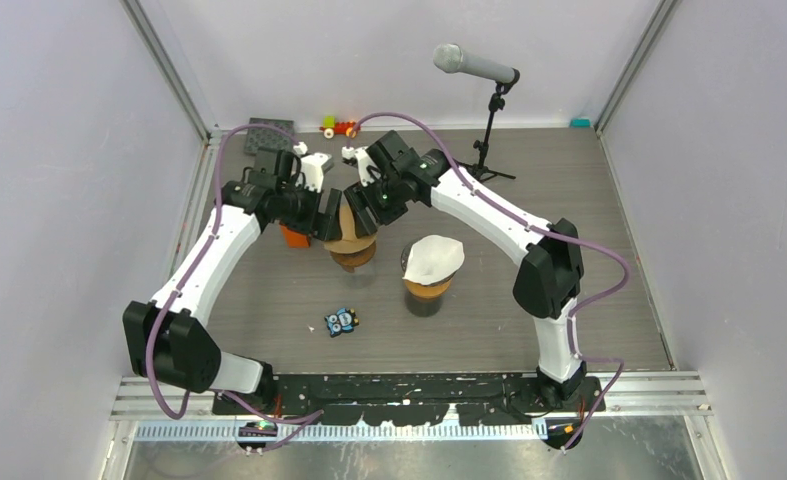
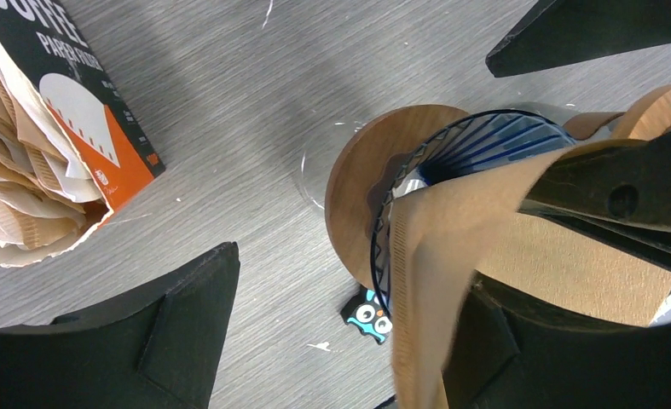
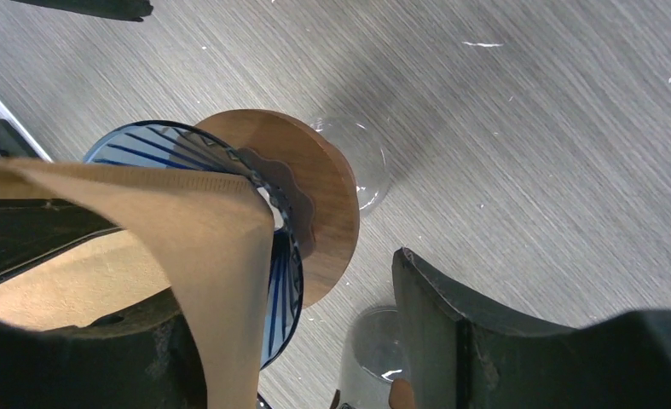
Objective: Place the coffee filter in the dripper
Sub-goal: Place the coffee filter in the coffee dripper.
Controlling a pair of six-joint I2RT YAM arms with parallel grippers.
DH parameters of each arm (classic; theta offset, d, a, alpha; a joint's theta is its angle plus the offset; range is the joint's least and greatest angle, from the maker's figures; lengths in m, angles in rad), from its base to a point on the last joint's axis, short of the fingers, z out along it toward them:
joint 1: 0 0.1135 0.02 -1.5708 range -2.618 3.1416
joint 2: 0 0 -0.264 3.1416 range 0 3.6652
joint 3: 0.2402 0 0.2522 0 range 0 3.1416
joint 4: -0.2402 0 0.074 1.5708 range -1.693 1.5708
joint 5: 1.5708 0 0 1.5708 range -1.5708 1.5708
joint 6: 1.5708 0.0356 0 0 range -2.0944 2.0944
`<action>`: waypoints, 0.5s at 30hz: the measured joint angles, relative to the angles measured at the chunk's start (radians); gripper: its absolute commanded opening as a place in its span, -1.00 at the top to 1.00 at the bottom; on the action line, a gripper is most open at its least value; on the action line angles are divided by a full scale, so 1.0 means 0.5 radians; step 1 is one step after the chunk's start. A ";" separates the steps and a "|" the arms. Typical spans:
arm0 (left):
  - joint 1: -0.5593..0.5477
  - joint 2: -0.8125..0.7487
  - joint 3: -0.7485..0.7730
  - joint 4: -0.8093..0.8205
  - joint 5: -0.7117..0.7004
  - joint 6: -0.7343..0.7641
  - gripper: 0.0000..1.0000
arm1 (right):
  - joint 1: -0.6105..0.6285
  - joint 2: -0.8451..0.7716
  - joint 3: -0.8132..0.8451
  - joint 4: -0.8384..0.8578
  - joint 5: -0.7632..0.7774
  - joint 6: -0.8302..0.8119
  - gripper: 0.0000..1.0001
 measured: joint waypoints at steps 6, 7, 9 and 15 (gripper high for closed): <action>0.000 0.000 -0.024 0.020 -0.036 0.000 -0.59 | -0.002 0.029 -0.021 0.019 -0.017 0.028 -0.28; 0.000 0.000 -0.025 0.024 -0.038 -0.001 -0.59 | -0.002 0.033 -0.021 0.022 -0.018 0.032 -0.29; 0.000 0.000 -0.025 0.031 -0.041 -0.001 -0.58 | -0.002 0.037 -0.022 0.031 -0.022 0.035 -0.29; 0.000 0.000 -0.048 0.042 -0.053 -0.001 -0.57 | -0.002 0.037 -0.027 0.050 -0.023 0.040 -0.28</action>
